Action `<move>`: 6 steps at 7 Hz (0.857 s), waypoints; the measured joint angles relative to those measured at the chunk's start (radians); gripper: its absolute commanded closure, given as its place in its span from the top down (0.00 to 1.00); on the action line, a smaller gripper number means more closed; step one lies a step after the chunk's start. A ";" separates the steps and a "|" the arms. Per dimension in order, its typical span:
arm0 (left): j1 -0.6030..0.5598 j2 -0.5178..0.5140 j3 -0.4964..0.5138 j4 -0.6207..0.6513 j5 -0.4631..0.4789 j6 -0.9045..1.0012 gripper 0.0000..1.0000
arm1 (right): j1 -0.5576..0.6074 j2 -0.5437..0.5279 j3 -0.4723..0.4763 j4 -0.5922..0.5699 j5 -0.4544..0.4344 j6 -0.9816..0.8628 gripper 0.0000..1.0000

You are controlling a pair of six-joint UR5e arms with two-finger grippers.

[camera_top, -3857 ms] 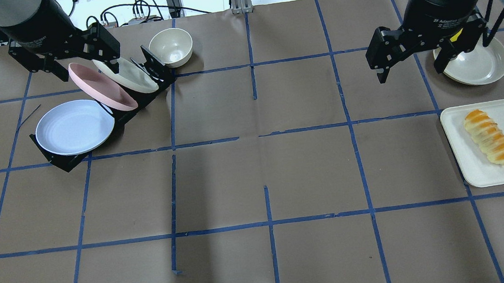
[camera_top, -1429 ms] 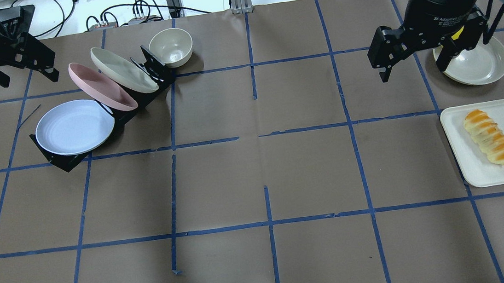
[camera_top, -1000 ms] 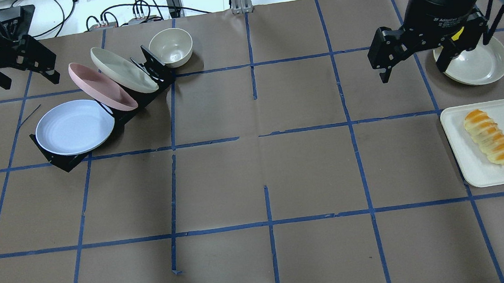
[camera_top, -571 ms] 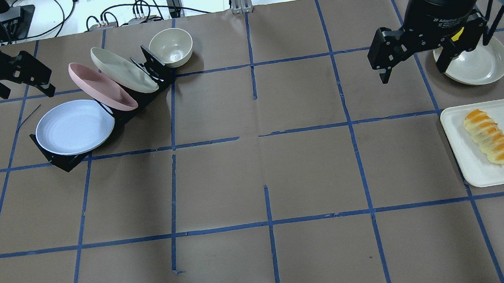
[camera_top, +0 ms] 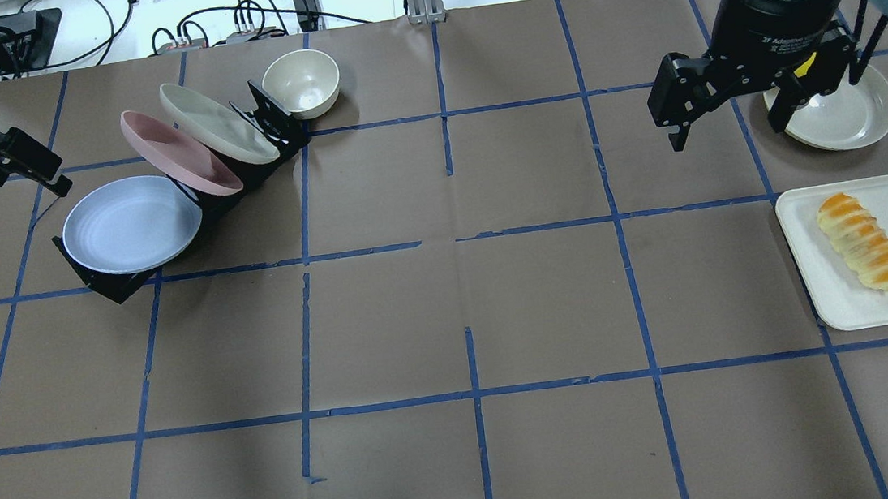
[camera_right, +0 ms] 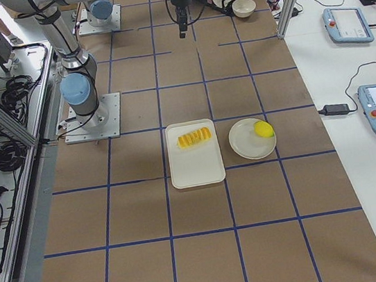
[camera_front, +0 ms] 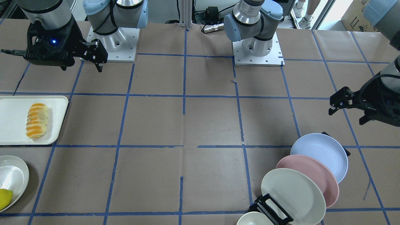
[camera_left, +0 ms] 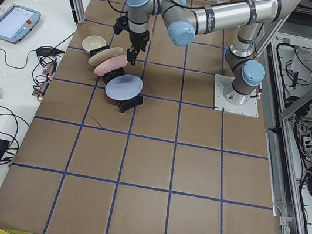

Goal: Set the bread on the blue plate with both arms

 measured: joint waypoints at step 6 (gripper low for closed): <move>0.160 -0.265 0.041 0.178 -0.071 0.183 1.00 | -0.097 0.038 0.015 -0.044 0.012 -0.121 0.92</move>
